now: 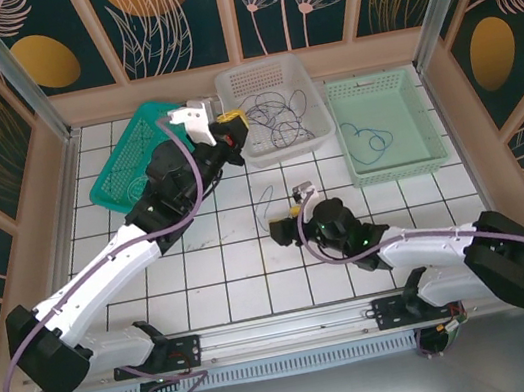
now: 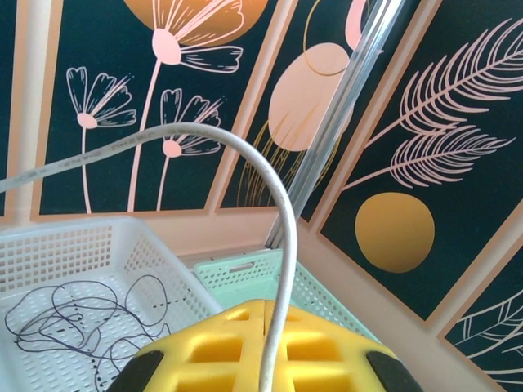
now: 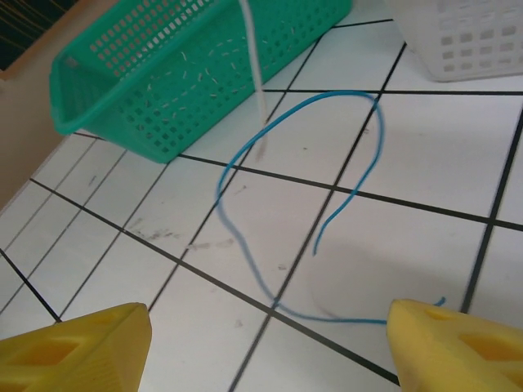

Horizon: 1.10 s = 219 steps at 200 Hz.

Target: Untangle the cables

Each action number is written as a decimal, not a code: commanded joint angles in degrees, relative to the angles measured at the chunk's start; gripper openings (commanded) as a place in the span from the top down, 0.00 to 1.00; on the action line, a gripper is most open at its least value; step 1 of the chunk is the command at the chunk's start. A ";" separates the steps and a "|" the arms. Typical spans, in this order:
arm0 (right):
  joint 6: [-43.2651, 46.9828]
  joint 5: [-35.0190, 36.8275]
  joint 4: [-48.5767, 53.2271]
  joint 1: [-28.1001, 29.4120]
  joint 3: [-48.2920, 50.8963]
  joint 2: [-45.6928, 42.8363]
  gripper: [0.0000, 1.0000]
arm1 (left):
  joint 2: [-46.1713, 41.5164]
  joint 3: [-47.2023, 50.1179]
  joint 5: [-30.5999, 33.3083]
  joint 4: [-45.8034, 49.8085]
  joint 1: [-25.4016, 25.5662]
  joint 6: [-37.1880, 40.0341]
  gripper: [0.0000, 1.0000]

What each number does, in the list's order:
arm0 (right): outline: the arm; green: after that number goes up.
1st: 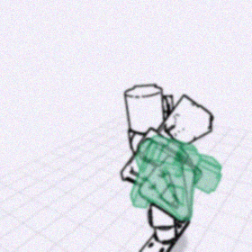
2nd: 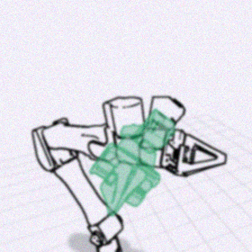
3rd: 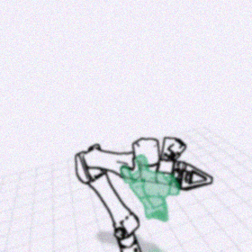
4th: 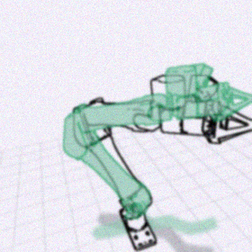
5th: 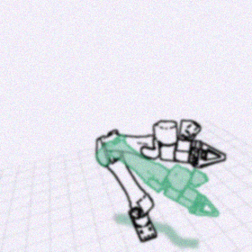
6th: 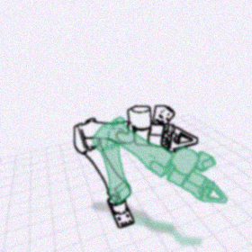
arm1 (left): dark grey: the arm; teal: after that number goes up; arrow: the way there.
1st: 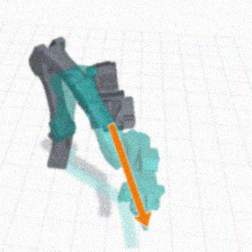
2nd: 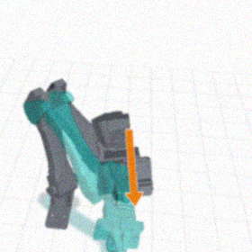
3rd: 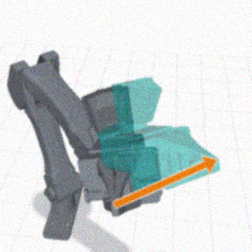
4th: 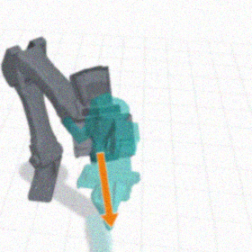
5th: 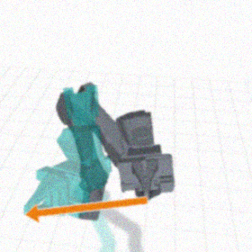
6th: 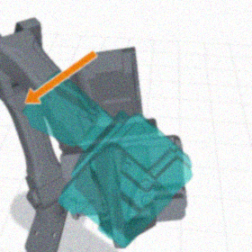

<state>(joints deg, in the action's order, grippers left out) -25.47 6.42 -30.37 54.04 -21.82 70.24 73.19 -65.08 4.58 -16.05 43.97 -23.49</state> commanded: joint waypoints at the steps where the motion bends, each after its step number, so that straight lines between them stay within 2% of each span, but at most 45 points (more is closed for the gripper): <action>1: -2.86 6.58 -4.52 2.22 -1.06 3.54 0.23 | 0.80 -2.32 -1.50 -1.76 -0.13 -1.82 0.97; 64: -1.64 11.46 -7.58 6.40 -9.03 16.28 0.25 | 1.43 -2.86 -2.30 -1.87 -0.14 -2.09 0.97; 121: -0.76 18.07 -5.69 5.59 -15.64 25.38 0.27 | 0.47 -2.42 -3.31 -2.58 -0.12 -2.71 0.97; 144: -0.73 18.11 -5.64 4.52 -17.96 28.38 0.28 | -0.10 -2.34 -3.70 -2.60 -0.11 -2.97 0.97; 179: -0.80 19.43 -5.13 4.58 -19.18 29.90 0.30 | -0.51 -2.33 -3.75 -2.34 -0.15 -3.15 0.97; 219: -0.69 20.09 -6.13 4.41 -14.48 27.88 0.30 | -0.89 -1.72 -4.10 -2.61 -0.12 -3.29 0.97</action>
<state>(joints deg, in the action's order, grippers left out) -26.94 24.18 -35.86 58.74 -38.85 99.46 73.80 -66.04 1.54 -16.49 43.97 -25.85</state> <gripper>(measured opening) 0.687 0.049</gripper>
